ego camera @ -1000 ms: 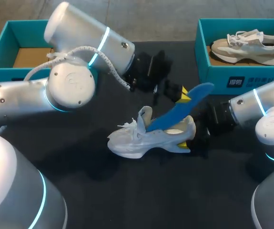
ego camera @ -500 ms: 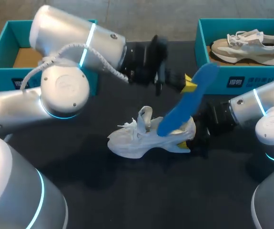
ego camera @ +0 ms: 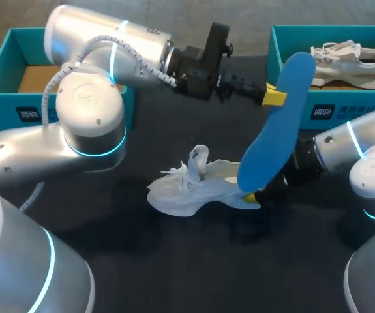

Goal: Take the shoe out of the shoebox, open the shoe tongue, remove and reinsert the insole, then place the shoe into the shoebox

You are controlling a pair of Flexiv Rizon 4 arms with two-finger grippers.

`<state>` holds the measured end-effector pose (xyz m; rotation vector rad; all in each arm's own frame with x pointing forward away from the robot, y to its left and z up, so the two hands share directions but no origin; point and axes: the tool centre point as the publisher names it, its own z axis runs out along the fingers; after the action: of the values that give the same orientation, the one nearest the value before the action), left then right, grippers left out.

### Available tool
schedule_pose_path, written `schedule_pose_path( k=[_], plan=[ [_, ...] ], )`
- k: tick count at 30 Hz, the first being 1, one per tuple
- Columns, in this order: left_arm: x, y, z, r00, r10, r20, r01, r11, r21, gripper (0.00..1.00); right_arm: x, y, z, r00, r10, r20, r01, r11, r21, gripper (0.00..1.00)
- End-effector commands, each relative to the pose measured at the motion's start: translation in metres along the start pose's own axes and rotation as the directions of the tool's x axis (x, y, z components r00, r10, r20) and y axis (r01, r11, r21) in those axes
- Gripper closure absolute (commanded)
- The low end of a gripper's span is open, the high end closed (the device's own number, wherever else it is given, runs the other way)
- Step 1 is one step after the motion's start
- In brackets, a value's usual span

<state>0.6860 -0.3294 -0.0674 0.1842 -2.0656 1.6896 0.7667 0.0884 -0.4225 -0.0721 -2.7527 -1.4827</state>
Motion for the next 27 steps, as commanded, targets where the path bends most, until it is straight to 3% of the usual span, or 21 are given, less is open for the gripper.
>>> schedule_pose_path(
  k=[1, 7, 10, 11, 21, 27],
  plan=[
    [0.007, -0.006, 0.004, 0.998, -0.046, -0.033, 0.047, 0.998, 0.032, 1.00, 0.000, 0.000, 0.001, 1.000, 0.000, 0.001, 0.000, 1.000, 0.004, 1.00],
    [0.029, -0.021, -0.005, 0.980, -0.139, -0.141, 0.159, 0.976, 0.147, 1.00, 0.000, 0.000, 0.001, 1.000, 0.000, 0.001, 0.000, 1.000, 0.004, 1.00],
    [0.040, -0.024, -0.009, 0.974, -0.154, -0.166, 0.181, 0.969, 0.167, 1.00, 0.000, 0.000, 0.001, 1.000, 0.000, 0.001, 0.000, 1.000, 0.004, 1.00],
    [0.051, -0.027, -0.011, 0.965, -0.170, -0.201, 0.209, 0.959, 0.191, 1.00, 0.000, 0.000, 0.001, 1.000, 0.000, 0.001, 0.000, 1.000, 0.004, 1.00],
    [0.098, -0.040, -0.027, 0.949, -0.179, -0.258, 0.236, 0.948, 0.212, 1.00, 0.000, 0.000, 0.001, 1.000, 0.000, 0.001, 0.000, 1.000, 0.004, 1.00],
    [0.106, -0.039, -0.034, 0.969, -0.118, -0.219, 0.163, 0.965, 0.204, 1.00, 0.000, 0.000, 0.001, 1.000, 0.000, 0.001, 0.000, 1.000, 0.004, 1.00]
  ],
)
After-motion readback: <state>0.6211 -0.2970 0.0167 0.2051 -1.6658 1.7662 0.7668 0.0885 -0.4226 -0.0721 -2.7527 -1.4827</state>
